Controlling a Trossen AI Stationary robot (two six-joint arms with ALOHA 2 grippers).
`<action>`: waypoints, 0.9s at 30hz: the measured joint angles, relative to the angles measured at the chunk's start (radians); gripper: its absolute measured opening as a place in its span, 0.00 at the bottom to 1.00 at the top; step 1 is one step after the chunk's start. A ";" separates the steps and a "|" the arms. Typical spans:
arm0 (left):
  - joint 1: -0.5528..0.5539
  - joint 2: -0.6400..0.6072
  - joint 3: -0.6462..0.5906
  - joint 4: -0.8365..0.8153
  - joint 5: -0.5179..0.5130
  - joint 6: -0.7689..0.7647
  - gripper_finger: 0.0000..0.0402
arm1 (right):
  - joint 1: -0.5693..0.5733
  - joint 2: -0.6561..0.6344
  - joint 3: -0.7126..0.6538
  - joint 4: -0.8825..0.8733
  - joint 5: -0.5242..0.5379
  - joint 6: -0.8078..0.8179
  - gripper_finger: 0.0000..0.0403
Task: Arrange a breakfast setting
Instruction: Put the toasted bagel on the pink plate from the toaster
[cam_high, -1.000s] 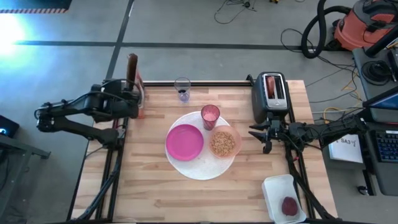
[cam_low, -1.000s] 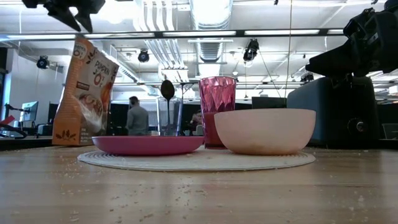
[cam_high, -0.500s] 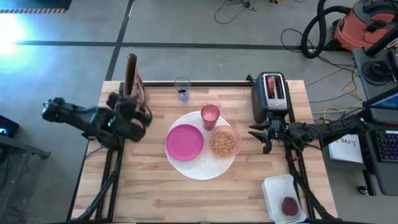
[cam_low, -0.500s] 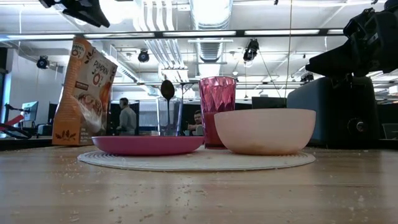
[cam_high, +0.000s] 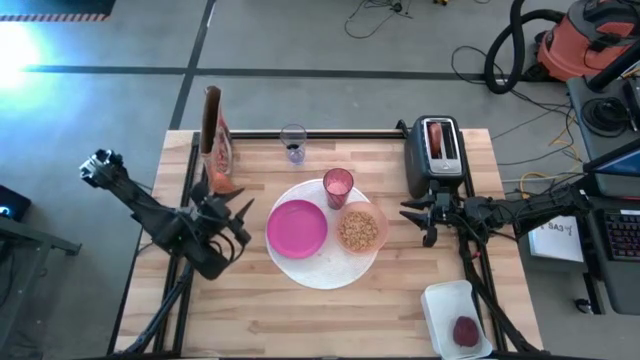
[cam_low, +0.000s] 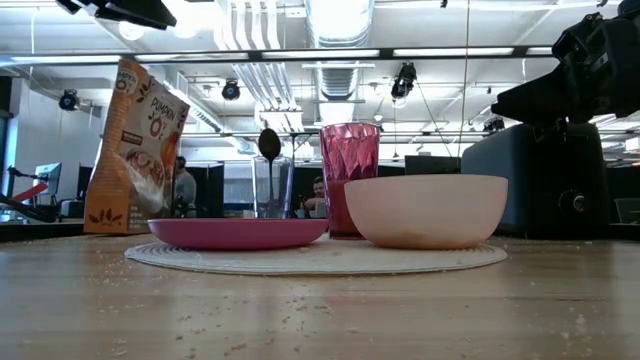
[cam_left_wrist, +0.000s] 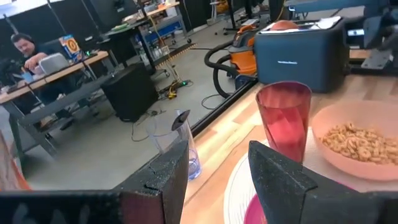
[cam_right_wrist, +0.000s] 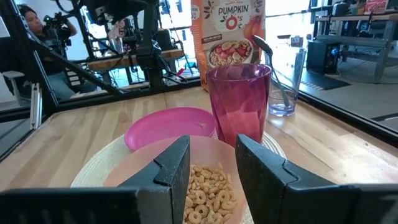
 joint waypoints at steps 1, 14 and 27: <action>-0.002 0.011 -0.003 0.004 0.000 -0.001 0.38 | 0.000 0.000 0.000 0.000 0.000 0.000 0.29; 0.024 0.089 -0.011 0.050 0.065 -0.043 0.38 | 0.000 0.000 0.000 -0.001 -0.018 -0.001 0.29; 0.026 -0.045 -0.244 0.364 0.114 0.123 0.33 | 0.000 0.001 0.000 -0.006 -0.122 -0.044 0.29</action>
